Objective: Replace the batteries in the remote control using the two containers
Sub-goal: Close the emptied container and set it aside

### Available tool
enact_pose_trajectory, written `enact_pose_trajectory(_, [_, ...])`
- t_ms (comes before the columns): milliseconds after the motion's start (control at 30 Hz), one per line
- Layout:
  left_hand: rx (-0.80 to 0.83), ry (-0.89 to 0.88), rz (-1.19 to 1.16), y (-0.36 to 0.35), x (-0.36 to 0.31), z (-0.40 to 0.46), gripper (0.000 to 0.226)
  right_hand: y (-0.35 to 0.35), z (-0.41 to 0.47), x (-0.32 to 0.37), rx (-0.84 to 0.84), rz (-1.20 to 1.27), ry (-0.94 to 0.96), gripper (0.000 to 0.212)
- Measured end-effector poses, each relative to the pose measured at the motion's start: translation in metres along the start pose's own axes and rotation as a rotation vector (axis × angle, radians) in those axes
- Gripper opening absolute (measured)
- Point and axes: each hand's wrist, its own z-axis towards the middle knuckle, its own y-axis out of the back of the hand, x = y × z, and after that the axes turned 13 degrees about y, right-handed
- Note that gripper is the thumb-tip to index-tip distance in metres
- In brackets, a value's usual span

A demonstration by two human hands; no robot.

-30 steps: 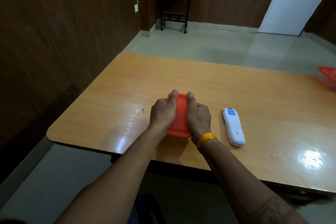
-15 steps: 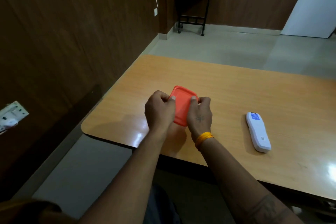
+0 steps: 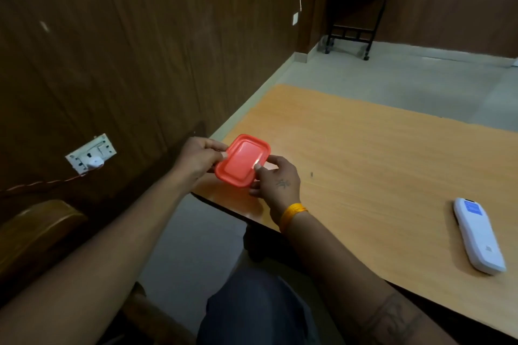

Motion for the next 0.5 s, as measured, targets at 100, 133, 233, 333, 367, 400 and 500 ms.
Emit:
enact_pose_trajectory(100, [-0.039,0.026,0.02,0.022,0.003,0.011,0.025,-0.026,0.008,0.0,0.017,0.017,-0.06,0.026])
enact_pose_trajectory(133, [-0.05,0.042,0.019,0.027,0.005,0.014,0.026,-0.034,0.01,-0.001,0.017,0.02,-0.071,0.026])
enact_pose_trajectory(233, [-0.075,0.079,0.035,0.037,0.012,0.018,0.025,-0.051,0.011,-0.005,0.024,0.036,-0.1,0.023])
enact_pose_trajectory(333, [-0.089,0.082,0.051,0.043,0.024,0.022,0.023,-0.061,0.007,-0.012,0.041,0.05,-0.134,0.021])
enact_pose_trajectory(367, [-0.092,0.084,0.053,0.043,0.027,0.023,0.021,-0.063,0.006,-0.015,0.045,0.057,-0.138,0.021])
enact_pose_trajectory(400, [-0.092,0.085,0.051,0.044,0.029,0.024,0.019,-0.063,0.004,-0.017,0.043,0.065,-0.139,0.021])
enact_pose_trajectory(500, [-0.087,0.087,0.005,0.045,0.033,0.028,0.014,-0.064,0.003,-0.022,0.014,0.074,-0.114,0.02])
